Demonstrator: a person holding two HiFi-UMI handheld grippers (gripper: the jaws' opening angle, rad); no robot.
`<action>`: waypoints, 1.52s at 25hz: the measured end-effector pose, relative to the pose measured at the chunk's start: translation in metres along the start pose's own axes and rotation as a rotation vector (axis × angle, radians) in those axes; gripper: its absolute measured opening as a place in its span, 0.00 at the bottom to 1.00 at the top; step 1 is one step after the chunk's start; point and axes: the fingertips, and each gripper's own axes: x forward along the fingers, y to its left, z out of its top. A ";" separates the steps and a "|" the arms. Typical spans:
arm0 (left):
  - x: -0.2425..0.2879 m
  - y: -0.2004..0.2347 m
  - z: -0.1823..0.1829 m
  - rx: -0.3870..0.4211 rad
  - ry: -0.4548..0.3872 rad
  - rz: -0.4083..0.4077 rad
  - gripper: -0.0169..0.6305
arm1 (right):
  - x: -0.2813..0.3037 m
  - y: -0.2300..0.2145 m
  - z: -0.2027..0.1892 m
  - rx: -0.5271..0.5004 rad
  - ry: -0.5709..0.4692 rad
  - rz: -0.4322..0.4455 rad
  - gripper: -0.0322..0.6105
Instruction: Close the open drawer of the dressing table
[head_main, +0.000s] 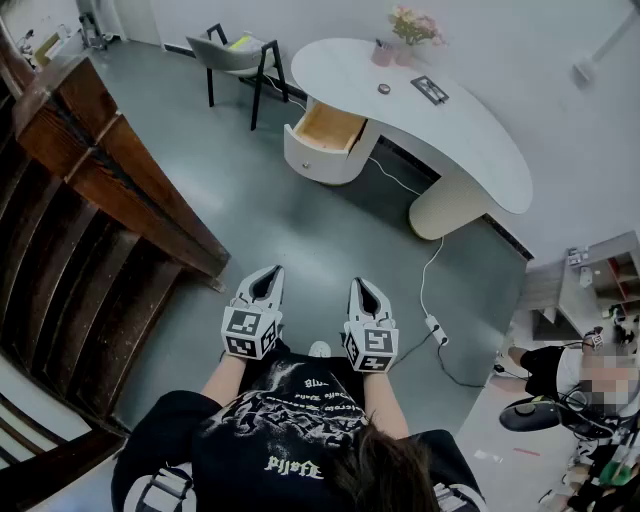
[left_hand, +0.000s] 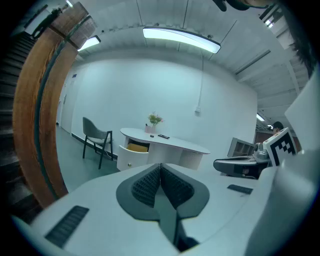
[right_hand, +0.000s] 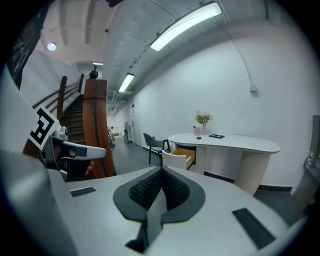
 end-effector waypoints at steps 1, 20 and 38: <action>0.003 0.004 0.004 0.008 -0.006 0.001 0.06 | 0.005 0.001 0.002 -0.004 -0.003 -0.001 0.09; 0.008 0.059 0.064 0.126 -0.127 -0.150 0.06 | 0.051 0.040 0.036 0.026 -0.100 -0.111 0.09; 0.093 0.054 0.075 0.111 -0.095 -0.071 0.06 | 0.121 -0.012 0.044 0.046 -0.084 0.005 0.09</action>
